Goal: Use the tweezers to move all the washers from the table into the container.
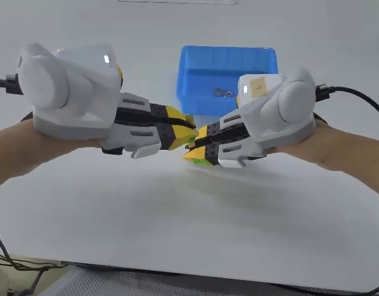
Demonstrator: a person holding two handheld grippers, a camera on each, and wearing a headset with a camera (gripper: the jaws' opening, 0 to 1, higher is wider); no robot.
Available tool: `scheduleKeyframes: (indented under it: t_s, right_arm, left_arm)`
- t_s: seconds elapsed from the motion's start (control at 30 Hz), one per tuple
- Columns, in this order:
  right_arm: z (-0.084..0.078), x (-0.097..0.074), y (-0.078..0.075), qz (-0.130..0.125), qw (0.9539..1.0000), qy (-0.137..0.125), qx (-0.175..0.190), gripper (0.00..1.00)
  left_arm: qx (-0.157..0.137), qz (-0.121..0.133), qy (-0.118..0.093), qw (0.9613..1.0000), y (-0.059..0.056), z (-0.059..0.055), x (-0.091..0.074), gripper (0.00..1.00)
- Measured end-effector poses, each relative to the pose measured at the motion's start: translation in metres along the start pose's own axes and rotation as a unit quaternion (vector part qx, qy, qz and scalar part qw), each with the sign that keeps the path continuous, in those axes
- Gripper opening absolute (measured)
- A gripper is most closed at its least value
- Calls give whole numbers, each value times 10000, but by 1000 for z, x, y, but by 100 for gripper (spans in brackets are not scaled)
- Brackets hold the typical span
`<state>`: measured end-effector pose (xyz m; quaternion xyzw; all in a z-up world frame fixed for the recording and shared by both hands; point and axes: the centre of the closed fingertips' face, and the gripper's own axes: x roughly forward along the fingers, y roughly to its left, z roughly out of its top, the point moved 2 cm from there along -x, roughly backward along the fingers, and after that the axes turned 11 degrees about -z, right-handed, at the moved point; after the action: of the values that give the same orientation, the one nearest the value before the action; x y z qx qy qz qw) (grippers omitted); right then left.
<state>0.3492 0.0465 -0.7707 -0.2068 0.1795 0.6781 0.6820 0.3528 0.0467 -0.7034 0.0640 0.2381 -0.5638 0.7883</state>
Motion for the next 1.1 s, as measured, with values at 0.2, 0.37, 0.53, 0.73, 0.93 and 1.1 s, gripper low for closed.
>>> scheduleKeyframes:
  t_s: [0.2, 0.37, 0.53, 0.73, 0.93, 1.1]
  right_arm:
    - [4, 0, -4, -101, 9999, -29, -6, 9]
    - [12, -6, -6, -164, 9998, -92, 3, 9]
    - [22, -15, -8, -170, 9993, -297, 176, 9]
    - [27, -31, -14, -274, 9991, -287, 130, 9]
    - [37, -51, -16, -208, 9988, -422, 119, 9]
    - [46, -65, -22, -278, 9985, -475, 66, 9]
  left_arm:
    - [51, 112, 38, 9999, 2, 0, -5, 19]
    - [69, 310, 7, 9995, 6, 1, -13, 26]
    - [100, 527, -46, 9985, 7, 3, -23, 33]
    - [29, 794, 53, 9968, 6, -5, -34, 49]
    - [195, 887, 100, 9958, -3, -3, -40, 60]
    - [142, 1066, 38, 9942, 0, -3, -48, 69]
